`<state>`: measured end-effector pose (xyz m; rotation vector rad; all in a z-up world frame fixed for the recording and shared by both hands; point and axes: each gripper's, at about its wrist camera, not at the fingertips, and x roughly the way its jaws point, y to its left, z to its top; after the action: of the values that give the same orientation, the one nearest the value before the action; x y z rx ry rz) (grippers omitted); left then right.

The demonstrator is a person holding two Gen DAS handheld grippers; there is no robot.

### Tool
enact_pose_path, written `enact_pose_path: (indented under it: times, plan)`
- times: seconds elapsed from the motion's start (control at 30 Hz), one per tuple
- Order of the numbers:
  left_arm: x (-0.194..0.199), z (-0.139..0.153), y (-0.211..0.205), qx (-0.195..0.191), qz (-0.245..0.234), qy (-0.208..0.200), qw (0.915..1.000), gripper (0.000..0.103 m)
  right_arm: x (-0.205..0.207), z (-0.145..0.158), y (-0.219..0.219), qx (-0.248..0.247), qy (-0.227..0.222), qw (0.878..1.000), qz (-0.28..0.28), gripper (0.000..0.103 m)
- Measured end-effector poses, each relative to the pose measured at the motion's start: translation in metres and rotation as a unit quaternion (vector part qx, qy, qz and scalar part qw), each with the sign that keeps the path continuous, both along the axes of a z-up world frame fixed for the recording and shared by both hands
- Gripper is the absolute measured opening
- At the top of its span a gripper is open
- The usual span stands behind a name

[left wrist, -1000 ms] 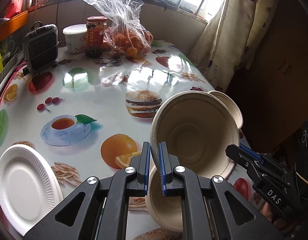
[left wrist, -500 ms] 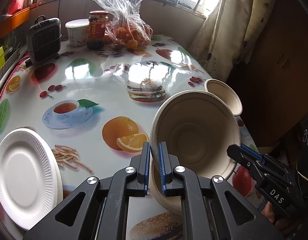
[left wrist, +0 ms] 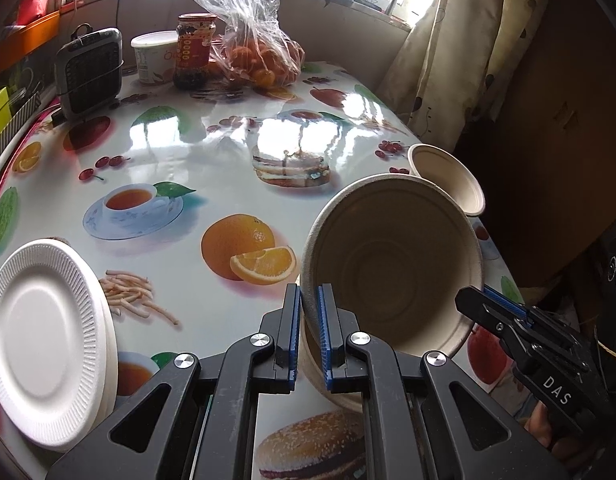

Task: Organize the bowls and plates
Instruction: 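Lift the held beige bowls and carry them toward the plate stack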

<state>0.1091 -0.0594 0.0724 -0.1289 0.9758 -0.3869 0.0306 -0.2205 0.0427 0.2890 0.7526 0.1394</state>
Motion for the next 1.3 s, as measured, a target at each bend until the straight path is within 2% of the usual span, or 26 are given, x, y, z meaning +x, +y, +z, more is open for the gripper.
enact_pose_path:
  times: [0.77,1.3]
  plan:
    - [-0.008,0.002,0.003,0.002,0.003,0.001,1.0000,0.009,-0.008,-0.003,0.005,0.007,0.013,1.000,0.004,0.018]
    - [-0.008,-0.009,0.002,0.008,0.003,0.014,0.9999,0.009,-0.007,-0.016,0.010,-0.006,0.030,1.000,-0.001,0.019]
